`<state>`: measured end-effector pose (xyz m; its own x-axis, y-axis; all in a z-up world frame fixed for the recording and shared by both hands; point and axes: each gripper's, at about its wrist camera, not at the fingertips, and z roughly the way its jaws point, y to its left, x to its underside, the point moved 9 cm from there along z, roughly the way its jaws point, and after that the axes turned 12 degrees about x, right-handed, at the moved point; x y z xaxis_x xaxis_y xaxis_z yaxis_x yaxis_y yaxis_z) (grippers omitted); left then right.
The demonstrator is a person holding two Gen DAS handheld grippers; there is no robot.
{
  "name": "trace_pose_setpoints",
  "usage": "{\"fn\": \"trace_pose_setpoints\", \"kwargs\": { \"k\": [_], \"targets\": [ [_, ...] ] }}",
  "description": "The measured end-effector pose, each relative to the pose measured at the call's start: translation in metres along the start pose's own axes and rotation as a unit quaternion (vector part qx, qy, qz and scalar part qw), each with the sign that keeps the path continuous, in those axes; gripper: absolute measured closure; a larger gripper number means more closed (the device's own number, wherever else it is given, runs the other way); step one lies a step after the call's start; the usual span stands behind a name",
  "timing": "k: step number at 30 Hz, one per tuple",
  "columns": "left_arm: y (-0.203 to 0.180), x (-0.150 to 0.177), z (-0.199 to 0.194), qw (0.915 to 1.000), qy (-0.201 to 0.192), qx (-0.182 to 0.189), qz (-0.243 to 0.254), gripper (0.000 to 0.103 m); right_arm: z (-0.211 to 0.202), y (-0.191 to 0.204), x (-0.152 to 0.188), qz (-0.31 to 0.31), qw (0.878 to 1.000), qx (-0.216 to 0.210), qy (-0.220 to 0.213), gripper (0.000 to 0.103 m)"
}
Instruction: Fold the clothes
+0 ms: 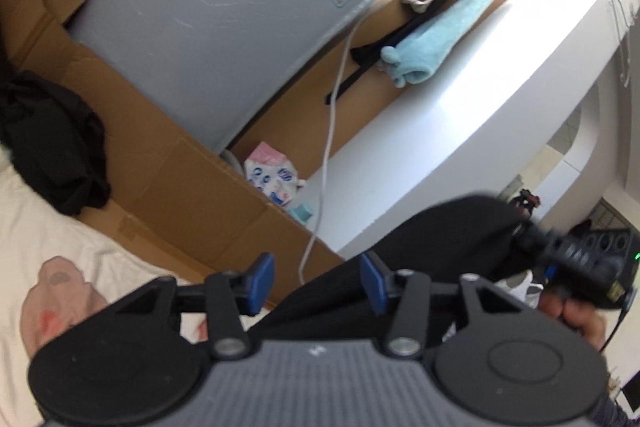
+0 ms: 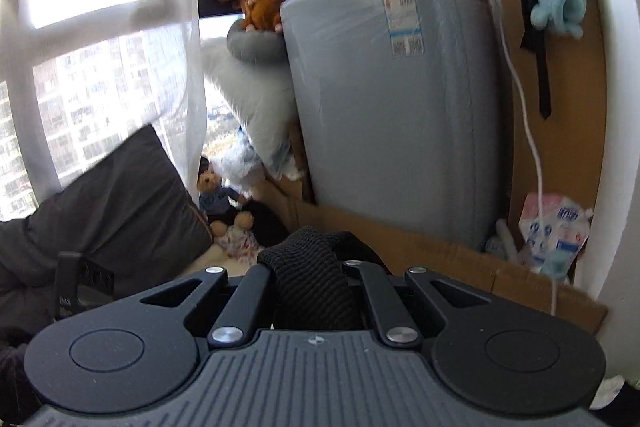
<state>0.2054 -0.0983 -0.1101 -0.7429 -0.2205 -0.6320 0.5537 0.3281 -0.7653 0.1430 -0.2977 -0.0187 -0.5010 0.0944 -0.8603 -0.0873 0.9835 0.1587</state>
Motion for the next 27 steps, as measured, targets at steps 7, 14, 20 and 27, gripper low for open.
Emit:
{"fn": "trace_pose_setpoints", "kwargs": {
  "k": [7,14,20,27],
  "targets": [
    [0.06,0.021,-0.02,0.9979,0.014,-0.045,-0.045,0.052,0.052,0.041,0.09,0.004,0.993,-0.066,0.1,0.098],
    [0.089,0.034,-0.024,0.995,0.035,-0.071,-0.06,0.042,0.063,0.112,0.165,-0.035,0.971,-0.147,0.183,0.095],
    [0.09,0.045,-0.021,0.9936,0.061,-0.076,-0.057,0.03,0.074,0.134,0.215,-0.047,0.957,-0.131,0.255,0.081],
    [0.112,0.065,-0.017,0.9861,0.101,-0.116,-0.062,0.027,0.064,0.115,0.217,-0.033,0.959,-0.106,0.262,0.043]
  ]
}}
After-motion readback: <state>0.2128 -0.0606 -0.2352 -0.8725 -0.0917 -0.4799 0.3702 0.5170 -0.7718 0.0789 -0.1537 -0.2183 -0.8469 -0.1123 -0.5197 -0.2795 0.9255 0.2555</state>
